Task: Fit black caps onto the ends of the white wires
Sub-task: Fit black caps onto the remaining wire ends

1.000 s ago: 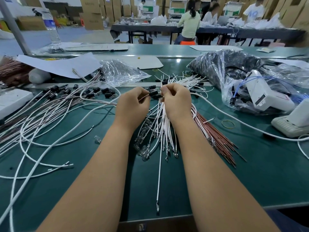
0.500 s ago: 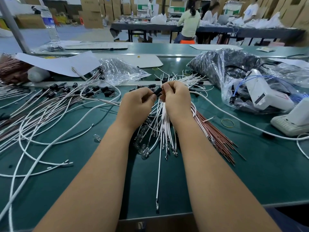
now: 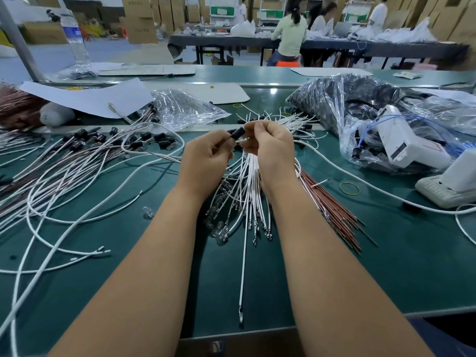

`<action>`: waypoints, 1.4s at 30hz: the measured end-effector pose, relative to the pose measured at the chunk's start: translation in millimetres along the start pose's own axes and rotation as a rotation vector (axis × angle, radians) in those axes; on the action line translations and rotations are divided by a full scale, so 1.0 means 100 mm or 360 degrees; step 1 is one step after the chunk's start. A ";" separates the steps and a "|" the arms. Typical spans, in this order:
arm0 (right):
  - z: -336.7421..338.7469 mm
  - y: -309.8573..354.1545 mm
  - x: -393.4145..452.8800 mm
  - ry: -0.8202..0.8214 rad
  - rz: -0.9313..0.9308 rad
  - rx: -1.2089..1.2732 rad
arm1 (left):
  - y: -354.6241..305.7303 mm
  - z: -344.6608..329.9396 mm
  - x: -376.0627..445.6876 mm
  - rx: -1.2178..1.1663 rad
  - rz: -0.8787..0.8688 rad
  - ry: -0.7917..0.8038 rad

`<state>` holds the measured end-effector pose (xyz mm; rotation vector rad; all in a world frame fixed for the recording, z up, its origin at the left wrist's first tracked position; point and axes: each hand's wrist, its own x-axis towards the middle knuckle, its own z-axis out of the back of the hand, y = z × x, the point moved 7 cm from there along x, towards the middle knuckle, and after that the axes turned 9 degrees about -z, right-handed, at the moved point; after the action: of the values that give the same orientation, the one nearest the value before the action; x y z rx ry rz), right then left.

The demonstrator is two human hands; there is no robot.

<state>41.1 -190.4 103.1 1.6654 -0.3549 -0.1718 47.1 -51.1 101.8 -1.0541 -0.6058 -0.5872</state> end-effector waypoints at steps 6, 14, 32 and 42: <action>0.00 0.01 -0.02 0.0037 0.0003 -0.0011 | -0.02 0.00 0.00 0.0083 -0.0043 0.0001; 0.01 0.00 0.01 -0.0046 0.0095 -0.0181 | -0.03 -0.02 0.00 0.0212 -0.0046 0.0029; -0.01 0.01 -0.02 -0.0157 0.0150 -0.0356 | -0.03 0.01 0.00 0.0229 -0.0018 -0.0004; -0.07 -0.01 -0.02 -0.0041 0.0255 -0.0346 | -0.09 0.04 0.04 0.0130 0.0045 -0.0021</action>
<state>41.8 -182.9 102.9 1.4152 -0.4708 -0.1080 43.2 -51.5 111.4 -0.9889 -0.6207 -0.5269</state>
